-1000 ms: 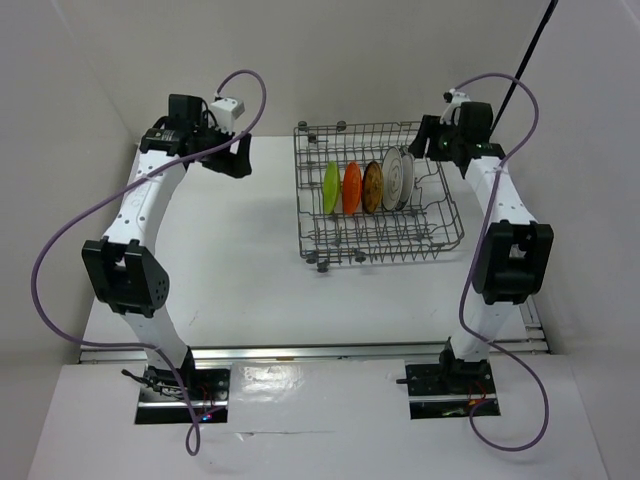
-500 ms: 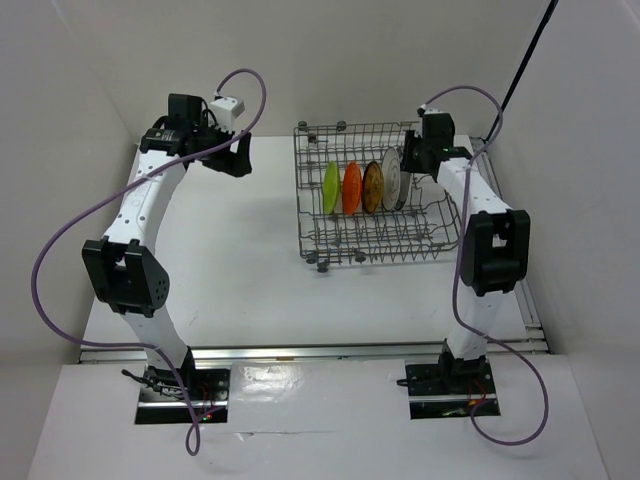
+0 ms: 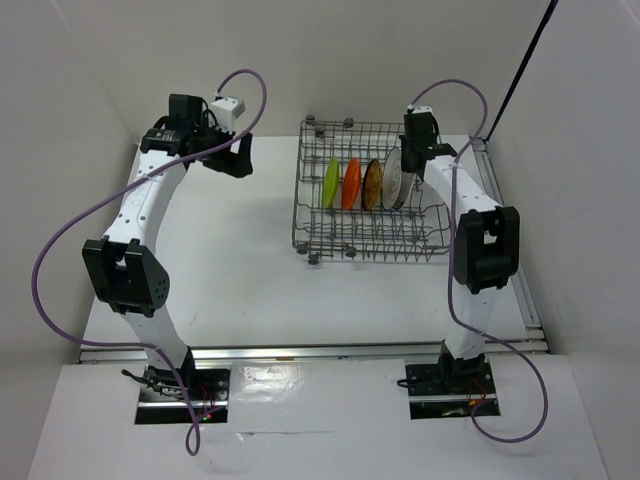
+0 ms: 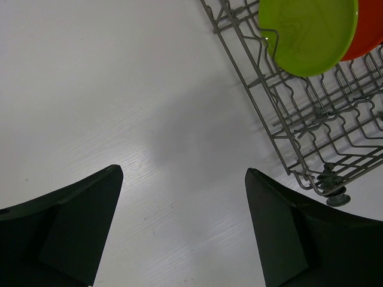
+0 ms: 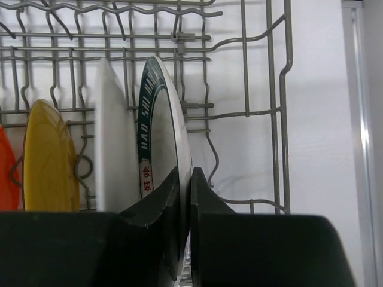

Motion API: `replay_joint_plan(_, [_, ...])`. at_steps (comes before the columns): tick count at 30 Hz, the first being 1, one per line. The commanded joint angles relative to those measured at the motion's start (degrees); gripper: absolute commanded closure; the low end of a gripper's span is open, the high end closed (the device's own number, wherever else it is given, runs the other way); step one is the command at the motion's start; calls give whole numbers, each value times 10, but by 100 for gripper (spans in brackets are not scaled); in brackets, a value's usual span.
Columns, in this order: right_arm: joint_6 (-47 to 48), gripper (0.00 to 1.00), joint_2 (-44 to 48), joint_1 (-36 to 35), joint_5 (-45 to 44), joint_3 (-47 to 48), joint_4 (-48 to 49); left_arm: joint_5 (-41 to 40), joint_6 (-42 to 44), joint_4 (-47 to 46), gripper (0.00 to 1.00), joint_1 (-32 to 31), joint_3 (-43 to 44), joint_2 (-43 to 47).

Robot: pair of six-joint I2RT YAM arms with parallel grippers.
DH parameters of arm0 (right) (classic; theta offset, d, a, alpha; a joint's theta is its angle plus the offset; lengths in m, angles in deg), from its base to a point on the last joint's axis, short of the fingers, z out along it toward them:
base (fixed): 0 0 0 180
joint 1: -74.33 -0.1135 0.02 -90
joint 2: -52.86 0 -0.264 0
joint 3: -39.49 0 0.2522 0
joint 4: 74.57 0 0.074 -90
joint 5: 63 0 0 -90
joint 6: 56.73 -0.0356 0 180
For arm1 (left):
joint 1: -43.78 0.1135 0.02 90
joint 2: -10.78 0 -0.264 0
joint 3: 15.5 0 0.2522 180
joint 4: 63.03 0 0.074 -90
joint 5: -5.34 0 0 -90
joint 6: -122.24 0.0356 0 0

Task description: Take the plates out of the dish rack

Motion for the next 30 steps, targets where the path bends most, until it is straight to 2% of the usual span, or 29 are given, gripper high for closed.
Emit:
replay_joint_plan(1, [-18, 100, 33, -31, -47, 48, 6, 8, -5, -10, 0, -1, 0, 1])
replay_joint_plan(6, [53, 100, 62, -55, -170, 67, 80, 23, -5, -5, 0, -1, 5, 1])
replay_joint_plan(10, [140, 100, 77, -55, -224, 105, 150, 36, -5, 0, 0, -1, 5, 7])
replay_joint_plan(13, [196, 100, 77, -67, -240, 159, 178, 68, -10, 6, 0, -1, 12, 7])
replay_joint_plan(15, [177, 100, 83, -76, -214, 188, 171, 90, -16, 6, 0, -1, 26, 7])
replay_joint_plan(17, [124, 100, 93, -84, -102, 195, 117, 103, -16, 6, 0, -1, 40, 7])
replay_joint_plan(18, [47, 100, 93, -84, -49, 200, 98, 116, -24, 6, 0, -1, 40, 0])
replay_joint_plan(19, [7, 100, 99, -84, 82, 190, 85, 124, -30, 6, 0, -1, 48, 0])
replay_joint_plan(20, [-29, 100, 105, -72, 157, 175, 92, 132, -30, 6, 0, -1, 55, -6])
replay_joint_plan(21, [-86, 100, 105, -67, 233, 128, 110, 146, -44, 6, 0, -1, 55, -6])
replay_joint_plan(22, [-111, 100, 105, -61, 373, 102, 168, 153, -51, -2, 0, -1, 55, -12])
replay_joint_plan(24, [-188, 100, 105, -61, 479, 35, 238, 161, -63, -11, 0, -1, 55, -12])
replay_joint_plan(25, [-213, 100, 85, -68, 556, 20, 304, 171, -63, -18, 0, -1, 55, -12])
replay_joint_plan(27, [-265, 100, 62, -74, 602, 10, 343, 182, -69, -18, 0, -1, 55, -12])
replay_joint_plan(30, [-290, 100, 19, -95, 660, 10, 383, 205, -75, -29, 0, 4, 36, -12])
